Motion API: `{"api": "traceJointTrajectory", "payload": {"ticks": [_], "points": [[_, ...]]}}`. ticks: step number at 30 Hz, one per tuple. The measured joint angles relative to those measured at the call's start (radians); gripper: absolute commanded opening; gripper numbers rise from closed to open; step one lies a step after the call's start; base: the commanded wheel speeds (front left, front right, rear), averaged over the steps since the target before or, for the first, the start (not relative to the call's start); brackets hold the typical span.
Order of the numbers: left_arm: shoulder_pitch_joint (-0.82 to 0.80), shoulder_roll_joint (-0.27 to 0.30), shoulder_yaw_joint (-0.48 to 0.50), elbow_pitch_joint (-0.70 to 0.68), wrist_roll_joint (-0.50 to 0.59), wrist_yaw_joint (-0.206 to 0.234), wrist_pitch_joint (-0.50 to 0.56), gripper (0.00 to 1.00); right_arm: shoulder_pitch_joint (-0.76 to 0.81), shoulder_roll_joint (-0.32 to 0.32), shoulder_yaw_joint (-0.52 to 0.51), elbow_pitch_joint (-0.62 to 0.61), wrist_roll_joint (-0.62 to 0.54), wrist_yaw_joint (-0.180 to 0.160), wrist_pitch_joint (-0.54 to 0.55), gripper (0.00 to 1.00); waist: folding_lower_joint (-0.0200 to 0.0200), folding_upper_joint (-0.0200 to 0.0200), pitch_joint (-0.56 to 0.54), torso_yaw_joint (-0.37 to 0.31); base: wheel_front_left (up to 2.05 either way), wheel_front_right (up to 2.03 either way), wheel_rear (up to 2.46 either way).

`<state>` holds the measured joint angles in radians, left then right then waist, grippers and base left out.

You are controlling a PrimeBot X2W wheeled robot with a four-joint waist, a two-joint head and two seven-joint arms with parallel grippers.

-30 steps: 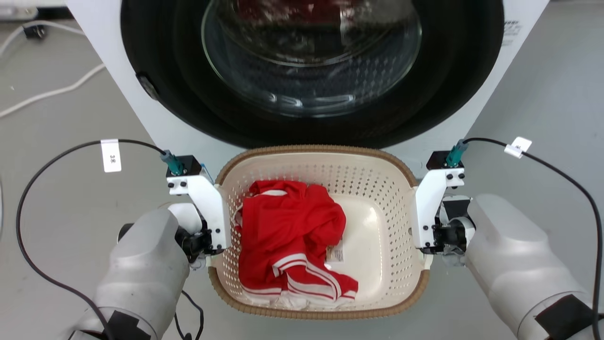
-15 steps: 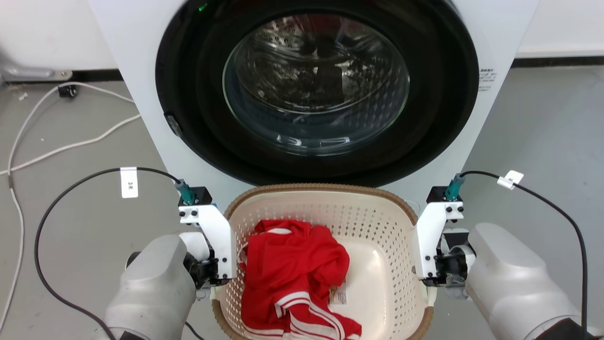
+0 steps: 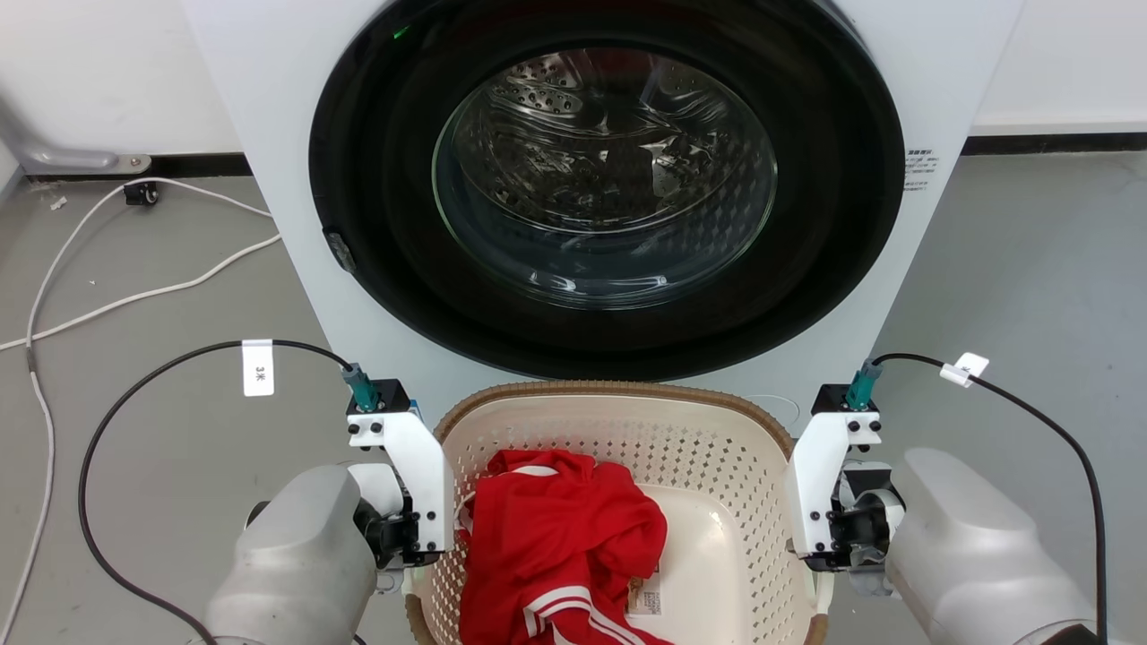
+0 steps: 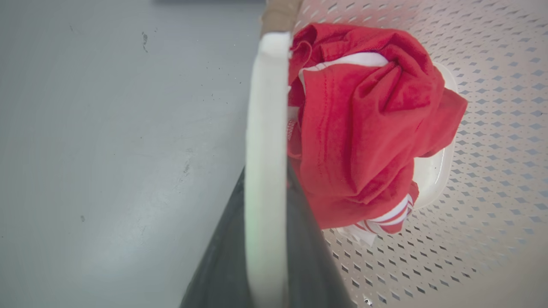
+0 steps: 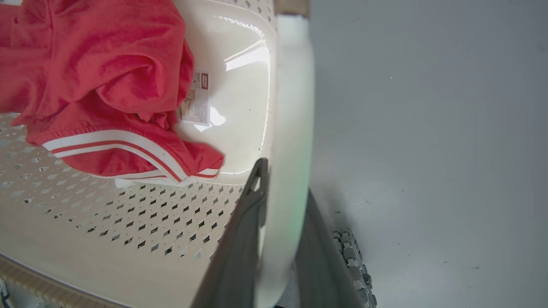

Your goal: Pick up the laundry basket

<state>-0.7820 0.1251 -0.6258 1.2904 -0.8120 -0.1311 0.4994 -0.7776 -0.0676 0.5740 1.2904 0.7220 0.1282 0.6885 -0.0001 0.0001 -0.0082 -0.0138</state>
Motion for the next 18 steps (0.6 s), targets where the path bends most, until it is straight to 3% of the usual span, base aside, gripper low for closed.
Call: {"api": "traceJointTrajectory", "payload": {"ticks": [18], "points": [[0.001,-0.009,-0.027,0.000,-0.019,0.000,0.001,0.00,0.005,-0.001,-0.035,0.000,-0.038,0.001,0.004,0.00,0.0001,0.0000,-0.004,0.006,0.00,0.00,0.00]]}}
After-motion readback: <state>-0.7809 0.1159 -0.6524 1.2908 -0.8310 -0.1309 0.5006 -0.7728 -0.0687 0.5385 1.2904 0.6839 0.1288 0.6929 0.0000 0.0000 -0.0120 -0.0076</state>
